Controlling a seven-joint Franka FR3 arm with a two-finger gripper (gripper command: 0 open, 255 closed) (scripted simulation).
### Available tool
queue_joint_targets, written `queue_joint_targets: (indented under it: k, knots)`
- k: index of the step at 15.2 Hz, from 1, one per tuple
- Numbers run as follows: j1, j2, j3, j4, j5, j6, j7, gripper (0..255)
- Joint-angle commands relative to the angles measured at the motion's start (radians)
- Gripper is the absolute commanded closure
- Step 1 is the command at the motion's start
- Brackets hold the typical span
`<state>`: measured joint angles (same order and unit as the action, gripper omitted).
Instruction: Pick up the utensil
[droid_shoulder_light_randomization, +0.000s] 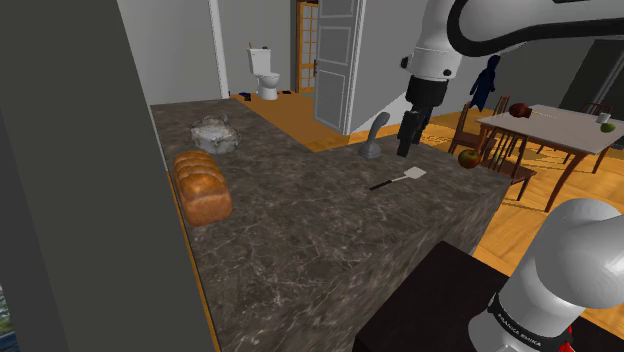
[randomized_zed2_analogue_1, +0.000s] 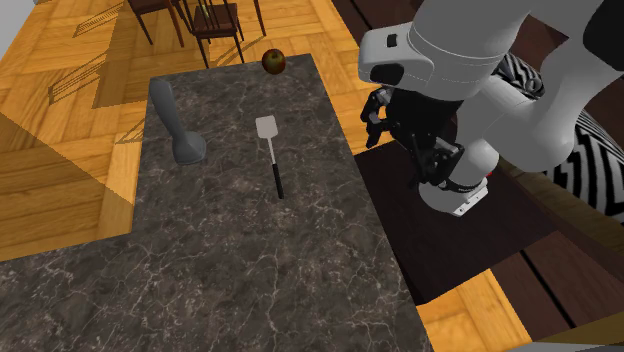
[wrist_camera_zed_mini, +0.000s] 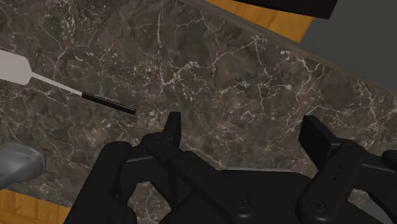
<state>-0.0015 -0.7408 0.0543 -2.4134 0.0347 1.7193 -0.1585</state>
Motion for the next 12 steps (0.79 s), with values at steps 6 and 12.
queue_joint_targets:
  k: [6,12]
  knots:
    - [0.010,-0.017,-0.143,-0.095,-0.082,0.078,-0.280,0]
    - [0.022,0.055,-0.326,-0.133,-0.178,0.194,-0.617,0]
